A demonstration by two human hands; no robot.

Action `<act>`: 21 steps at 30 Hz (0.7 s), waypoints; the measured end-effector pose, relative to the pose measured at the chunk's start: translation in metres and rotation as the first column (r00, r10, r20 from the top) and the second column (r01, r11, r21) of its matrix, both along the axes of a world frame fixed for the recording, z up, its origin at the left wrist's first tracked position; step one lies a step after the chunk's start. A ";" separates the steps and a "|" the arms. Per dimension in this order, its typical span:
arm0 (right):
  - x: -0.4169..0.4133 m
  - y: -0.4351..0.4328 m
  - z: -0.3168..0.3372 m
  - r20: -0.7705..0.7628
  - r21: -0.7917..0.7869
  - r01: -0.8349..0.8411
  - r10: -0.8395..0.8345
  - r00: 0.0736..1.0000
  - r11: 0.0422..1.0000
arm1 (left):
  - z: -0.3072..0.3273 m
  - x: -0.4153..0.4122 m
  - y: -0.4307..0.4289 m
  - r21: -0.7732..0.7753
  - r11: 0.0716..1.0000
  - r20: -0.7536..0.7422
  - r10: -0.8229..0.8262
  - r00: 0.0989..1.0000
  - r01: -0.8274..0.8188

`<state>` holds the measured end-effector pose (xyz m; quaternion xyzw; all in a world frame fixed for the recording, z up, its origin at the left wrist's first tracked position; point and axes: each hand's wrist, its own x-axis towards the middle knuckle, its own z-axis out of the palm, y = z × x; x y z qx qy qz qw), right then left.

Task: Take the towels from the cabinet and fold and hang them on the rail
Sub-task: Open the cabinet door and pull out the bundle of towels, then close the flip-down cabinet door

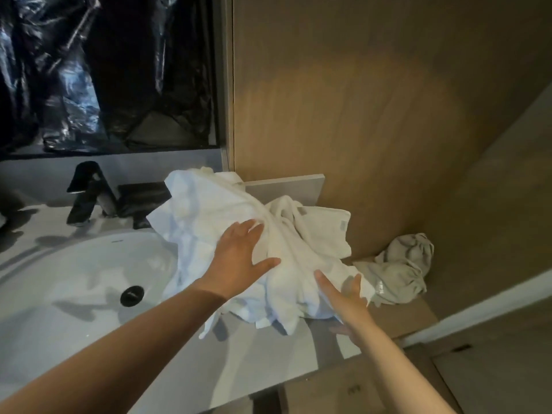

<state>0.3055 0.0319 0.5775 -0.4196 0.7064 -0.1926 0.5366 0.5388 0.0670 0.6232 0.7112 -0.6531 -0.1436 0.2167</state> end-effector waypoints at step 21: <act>-0.009 -0.013 0.004 0.109 -0.395 0.017 0.029 0.994 0.919 | -0.014 0.002 -0.041 0.221 0.974 0.099 0.026 0.995 -0.047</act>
